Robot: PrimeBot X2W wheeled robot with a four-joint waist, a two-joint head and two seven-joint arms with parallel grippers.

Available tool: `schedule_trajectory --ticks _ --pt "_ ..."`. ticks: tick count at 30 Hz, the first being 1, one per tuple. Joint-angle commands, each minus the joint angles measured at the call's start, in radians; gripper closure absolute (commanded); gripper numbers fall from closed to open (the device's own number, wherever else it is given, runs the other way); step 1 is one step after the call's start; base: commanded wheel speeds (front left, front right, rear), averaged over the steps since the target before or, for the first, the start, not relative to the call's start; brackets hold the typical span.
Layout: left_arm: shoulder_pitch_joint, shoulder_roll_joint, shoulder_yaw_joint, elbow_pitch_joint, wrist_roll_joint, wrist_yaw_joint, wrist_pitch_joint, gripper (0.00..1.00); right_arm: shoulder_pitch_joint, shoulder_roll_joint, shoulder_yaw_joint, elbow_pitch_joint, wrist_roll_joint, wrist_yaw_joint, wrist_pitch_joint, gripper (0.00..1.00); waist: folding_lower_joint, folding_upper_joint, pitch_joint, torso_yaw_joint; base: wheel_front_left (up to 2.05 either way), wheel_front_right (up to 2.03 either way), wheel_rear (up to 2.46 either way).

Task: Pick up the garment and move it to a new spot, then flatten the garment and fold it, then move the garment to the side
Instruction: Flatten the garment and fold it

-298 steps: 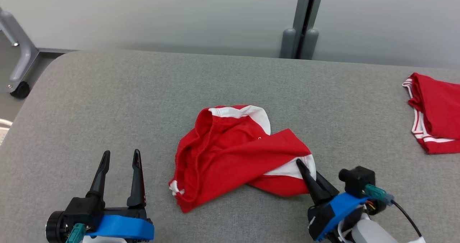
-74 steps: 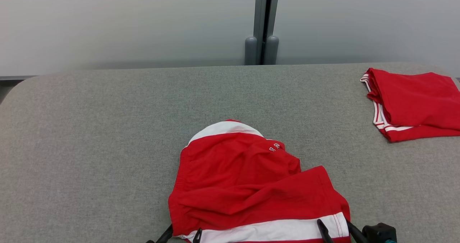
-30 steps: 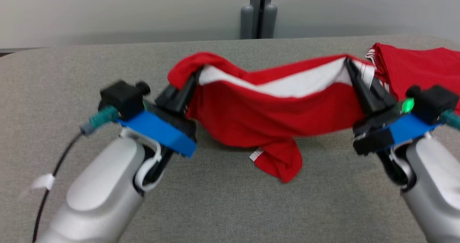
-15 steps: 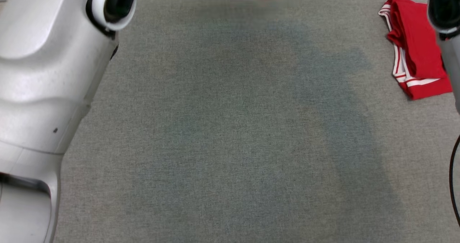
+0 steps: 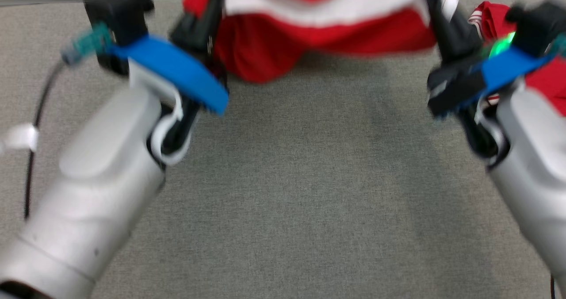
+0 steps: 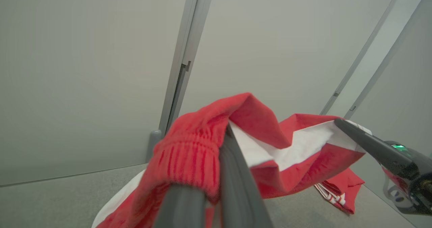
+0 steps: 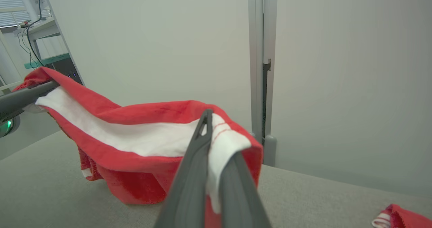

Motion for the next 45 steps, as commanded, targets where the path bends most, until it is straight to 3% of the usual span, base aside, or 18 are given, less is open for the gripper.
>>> schedule_trajectory --ticks 1,5,9,13,28,36,45 --pt "0.032 0.002 0.006 -0.013 0.001 -0.001 -0.005 1.0 0.035 -0.008 0.006 -0.012 0.002 0.001 -0.003 1.0 0.0001 -0.0001 -0.004 0.001 0.0 0.0 0.0" --pt "0.232 0.024 0.047 -0.074 0.031 -0.001 -0.005 1.0 0.217 -0.011 -0.007 -0.08 0.029 0.001 -0.003 1.0 0.0001 -0.0001 -0.031 0.002 0.0 0.0 0.0" --pt "0.44 0.007 0.119 -0.128 0.072 -0.001 -0.005 1.0 0.391 -0.011 -0.016 -0.144 0.025 0.001 -0.003 1.0 0.0001 -0.0001 -0.065 0.005 0.0 0.0 0.0" --pt "0.606 -0.01 0.129 -0.175 0.088 -0.001 -0.005 1.0 0.553 -0.007 -0.06 -0.214 0.027 0.001 -0.003 1.0 0.0001 -0.0001 -0.096 0.017 0.0 0.0 0.0" --pt "0.903 0.028 0.057 -0.298 0.132 0.023 -0.003 1.0 1.025 -0.007 -0.183 -0.429 -0.018 0.001 -0.003 1.0 0.0001 -0.0001 -0.202 0.071 0.0 0.0 0.0" --pt "0.933 0.041 0.029 -0.366 0.125 0.016 0.016 1.0 1.072 -0.001 -0.241 -0.454 -0.019 0.001 -0.003 1.0 0.0001 -0.0001 -0.237 0.072 0.0 0.0 0.0" --pt "0.875 0.034 0.03 -0.388 0.121 0.011 0.024 1.0 0.919 -0.053 -0.276 -0.417 0.006 0.0 -0.002 1.0 0.0001 -0.0001 -0.218 0.095 0.0 0.0 0.0"
